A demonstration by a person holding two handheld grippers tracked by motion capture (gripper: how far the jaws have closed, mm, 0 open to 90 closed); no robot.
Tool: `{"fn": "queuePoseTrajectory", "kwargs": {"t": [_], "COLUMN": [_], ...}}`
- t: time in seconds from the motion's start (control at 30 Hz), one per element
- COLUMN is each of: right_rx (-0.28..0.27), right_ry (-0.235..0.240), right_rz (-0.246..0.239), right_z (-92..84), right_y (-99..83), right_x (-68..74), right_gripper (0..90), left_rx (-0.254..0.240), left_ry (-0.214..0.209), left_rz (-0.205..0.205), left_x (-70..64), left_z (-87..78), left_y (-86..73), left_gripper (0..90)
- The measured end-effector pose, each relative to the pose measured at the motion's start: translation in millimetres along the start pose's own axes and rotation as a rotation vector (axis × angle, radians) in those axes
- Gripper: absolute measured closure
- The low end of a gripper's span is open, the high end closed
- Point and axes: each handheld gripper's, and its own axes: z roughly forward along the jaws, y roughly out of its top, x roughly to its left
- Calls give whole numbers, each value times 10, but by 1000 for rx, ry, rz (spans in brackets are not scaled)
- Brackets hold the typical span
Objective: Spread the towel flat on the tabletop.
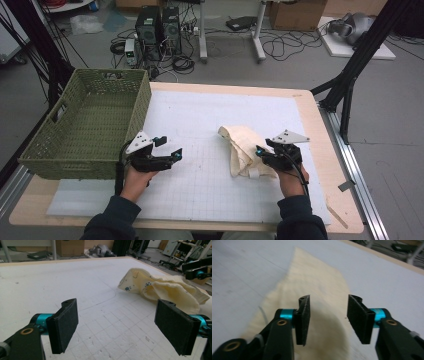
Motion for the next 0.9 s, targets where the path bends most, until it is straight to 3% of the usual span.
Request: {"fn": "queuePoseTrajectory", "kwargs": {"t": [0.1,0.27,0.33,0.4,0.43,0.47,0.53,0.63,0.7,0.77,0.9], "right_rx": [-19,60,98,109,100,86,50,24,45,77,168], "right_ry": [55,53,42,32,19,3,-22,-113,-185,-221,-196], "right_rz": [-52,-172,-220,-250,-262,-256,-199,-122,-83,-31,34], "right_z": [51,238,296,303,287,274,217,140,131,146,254], "right_y": [102,155,154,157,158,162,173,164,136,98,11], "right_x": [143,313,358,365,355,338,256,62,-86,-230,-402], "right_gripper": [453,518,655,850,856,857,857,849,846,835,799], "left_rx": [0,0,2,4,2,1,2,1,1,1,0], "left_ry": [-3,-1,-4,-4,-4,-4,-4,-5,-5,-5,-5], "left_rz": [2,3,4,5,4,4,3,1,2,2,0], "left_x": [-4,-2,-3,-6,-8,-8,-7,-8,-11,-13,-10], "left_z": [5,-1,1,4,6,7,6,8,9,10,10], "left_y": [-1,1,-2,-4,-5,-5,-5,-5,-5,-6,-7], "left_gripper": [196,197,198,198,198,199,199,200,200,200,200]}}
